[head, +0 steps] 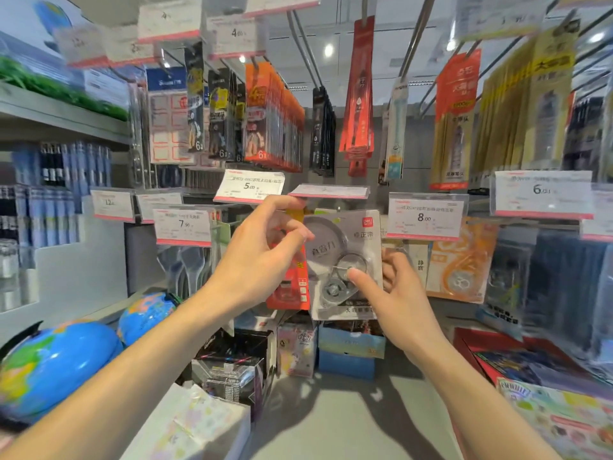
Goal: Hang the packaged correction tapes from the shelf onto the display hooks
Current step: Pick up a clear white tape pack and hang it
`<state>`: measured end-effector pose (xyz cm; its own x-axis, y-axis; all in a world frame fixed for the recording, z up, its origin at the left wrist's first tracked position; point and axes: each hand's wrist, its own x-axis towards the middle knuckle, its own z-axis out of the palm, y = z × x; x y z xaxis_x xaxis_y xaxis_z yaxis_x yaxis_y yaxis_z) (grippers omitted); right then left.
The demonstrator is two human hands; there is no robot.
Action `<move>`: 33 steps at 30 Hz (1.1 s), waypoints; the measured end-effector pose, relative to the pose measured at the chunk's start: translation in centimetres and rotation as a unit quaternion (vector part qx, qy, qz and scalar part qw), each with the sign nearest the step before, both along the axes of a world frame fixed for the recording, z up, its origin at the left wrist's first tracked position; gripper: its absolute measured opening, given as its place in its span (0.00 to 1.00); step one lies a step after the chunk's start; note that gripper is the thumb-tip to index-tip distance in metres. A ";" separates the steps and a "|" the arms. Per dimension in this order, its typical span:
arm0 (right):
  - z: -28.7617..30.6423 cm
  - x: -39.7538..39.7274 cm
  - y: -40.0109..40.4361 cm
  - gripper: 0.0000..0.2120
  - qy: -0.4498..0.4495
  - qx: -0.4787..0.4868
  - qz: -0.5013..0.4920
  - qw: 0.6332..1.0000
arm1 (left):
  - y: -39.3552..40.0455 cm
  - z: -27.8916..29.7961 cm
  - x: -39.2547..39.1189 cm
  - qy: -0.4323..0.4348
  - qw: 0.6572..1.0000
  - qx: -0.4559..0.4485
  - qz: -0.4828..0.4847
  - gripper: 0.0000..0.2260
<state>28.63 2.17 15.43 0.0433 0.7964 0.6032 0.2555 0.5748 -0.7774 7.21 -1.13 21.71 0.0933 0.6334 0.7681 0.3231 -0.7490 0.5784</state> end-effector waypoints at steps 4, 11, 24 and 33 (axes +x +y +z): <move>0.5 -0.4 1.0 0.17 0.029 -0.012 -0.014 0.999 | 0.3 -0.1 -0.3 0.003 1.000 0.000 0.000 0.12; 0.8 -0.8 1.9 0.17 0.051 -0.031 -0.013 0.998 | 0.7 -0.4 -0.4 0.013 1.000 0.004 0.000 0.13; 0.7 -0.9 3.1 0.15 0.027 -0.011 -0.044 0.999 | 2.0 -2.4 -0.5 0.012 1.000 0.002 0.004 0.11; 0.2 -2.1 3.8 0.15 0.040 0.018 -0.064 0.997 | 8.5 -7.2 2.0 0.041 0.994 -0.048 0.090 0.24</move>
